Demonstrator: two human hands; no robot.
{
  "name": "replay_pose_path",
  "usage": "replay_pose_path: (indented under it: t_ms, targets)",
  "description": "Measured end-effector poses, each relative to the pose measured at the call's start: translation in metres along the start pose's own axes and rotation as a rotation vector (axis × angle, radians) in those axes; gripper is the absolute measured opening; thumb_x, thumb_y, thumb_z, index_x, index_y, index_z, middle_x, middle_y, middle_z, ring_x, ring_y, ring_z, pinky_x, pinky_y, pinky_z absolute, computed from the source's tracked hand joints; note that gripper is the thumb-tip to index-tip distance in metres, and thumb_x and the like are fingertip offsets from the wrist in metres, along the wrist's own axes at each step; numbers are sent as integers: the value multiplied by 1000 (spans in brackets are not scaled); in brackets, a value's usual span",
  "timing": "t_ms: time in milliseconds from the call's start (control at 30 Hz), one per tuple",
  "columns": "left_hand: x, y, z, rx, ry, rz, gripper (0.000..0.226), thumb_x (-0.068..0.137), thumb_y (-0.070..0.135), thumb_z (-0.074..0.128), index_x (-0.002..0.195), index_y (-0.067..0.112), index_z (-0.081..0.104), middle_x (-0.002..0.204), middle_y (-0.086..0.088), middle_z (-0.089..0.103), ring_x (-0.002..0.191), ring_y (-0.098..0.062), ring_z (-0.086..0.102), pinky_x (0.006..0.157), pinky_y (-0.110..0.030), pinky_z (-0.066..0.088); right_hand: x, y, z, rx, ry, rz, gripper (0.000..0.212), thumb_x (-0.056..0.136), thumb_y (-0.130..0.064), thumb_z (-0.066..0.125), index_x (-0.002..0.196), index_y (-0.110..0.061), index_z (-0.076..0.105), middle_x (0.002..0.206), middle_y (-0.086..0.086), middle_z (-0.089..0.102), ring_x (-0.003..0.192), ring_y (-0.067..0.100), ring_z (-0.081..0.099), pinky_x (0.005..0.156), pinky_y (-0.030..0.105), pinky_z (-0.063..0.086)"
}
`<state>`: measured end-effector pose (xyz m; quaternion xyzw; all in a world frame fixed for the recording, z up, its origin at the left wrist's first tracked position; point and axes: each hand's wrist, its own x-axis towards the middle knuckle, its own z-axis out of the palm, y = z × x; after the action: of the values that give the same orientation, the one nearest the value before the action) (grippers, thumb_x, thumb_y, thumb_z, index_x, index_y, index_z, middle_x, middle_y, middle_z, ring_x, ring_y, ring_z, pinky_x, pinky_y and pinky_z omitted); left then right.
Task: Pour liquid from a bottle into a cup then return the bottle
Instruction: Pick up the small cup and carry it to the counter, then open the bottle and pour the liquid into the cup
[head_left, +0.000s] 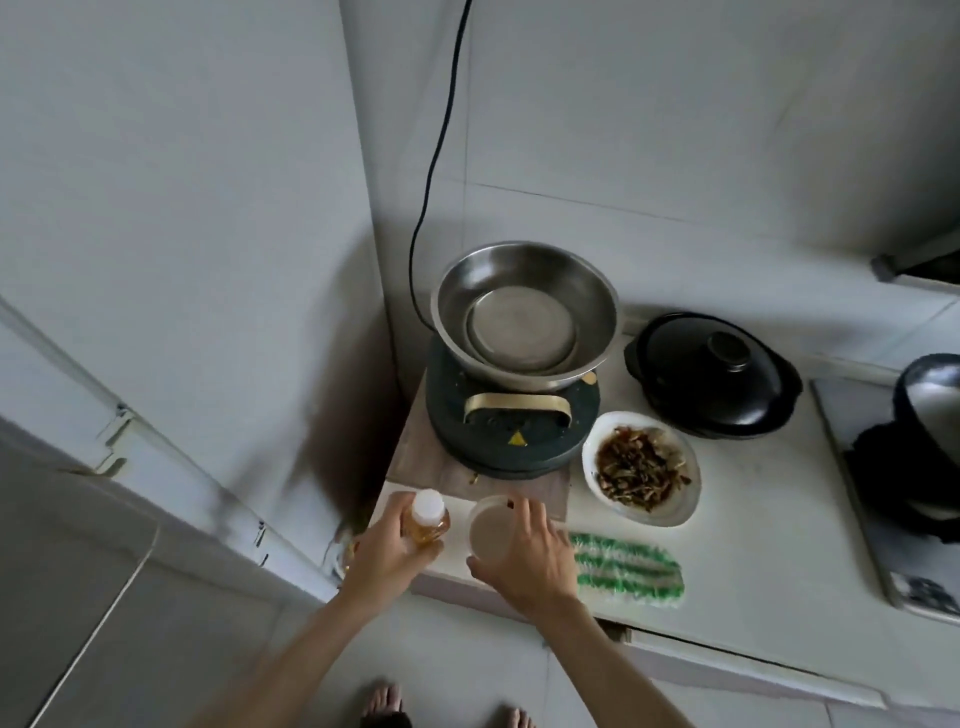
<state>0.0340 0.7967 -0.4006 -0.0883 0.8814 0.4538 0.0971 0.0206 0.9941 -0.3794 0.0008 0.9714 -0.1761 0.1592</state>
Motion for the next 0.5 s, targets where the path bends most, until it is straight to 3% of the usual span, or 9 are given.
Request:
replay_pose_path:
  t_ms: [100,200,300,400,500]
  targets:
    - [18,-8,2,-7,-18,70,57,77,23,84,118,30,45,107,10,63,99,-7,58,76,-5,44,7,-4,5,5,45,72,95,66,-67,71,141,-23,30,133,3,47,117,28,56,99,40,46]
    - [24,-26,5,-23,-90,62,55,77,23,85,115,29,46,101,16,64,89,7,61,72,-2,44,3,-10,16,9,28,146,98,65,-67,71,143,-26,28,135,2,45,118,28,54,101,41,44]
    - [31,-37,9,-25,-157,100,53,77,28,84,112,32,45,99,18,65,94,18,58,71,-1,44,1,-15,23,17,59,190,98,63,-70,70,141,-26,28,134,1,46,119,26,53,101,40,44]
    - [44,-43,7,40,-199,155,54,78,39,82,116,30,44,105,14,68,92,10,63,78,-8,51,5,-22,24,2,36,224,103,67,-70,71,145,-23,24,139,3,42,125,28,49,105,42,41]
    - [50,-50,4,74,-229,225,53,79,51,75,118,33,45,110,15,68,102,-5,66,85,-30,58,6,-28,24,-46,-28,262,118,66,-76,69,152,-19,11,152,9,26,136,36,37,113,49,34]
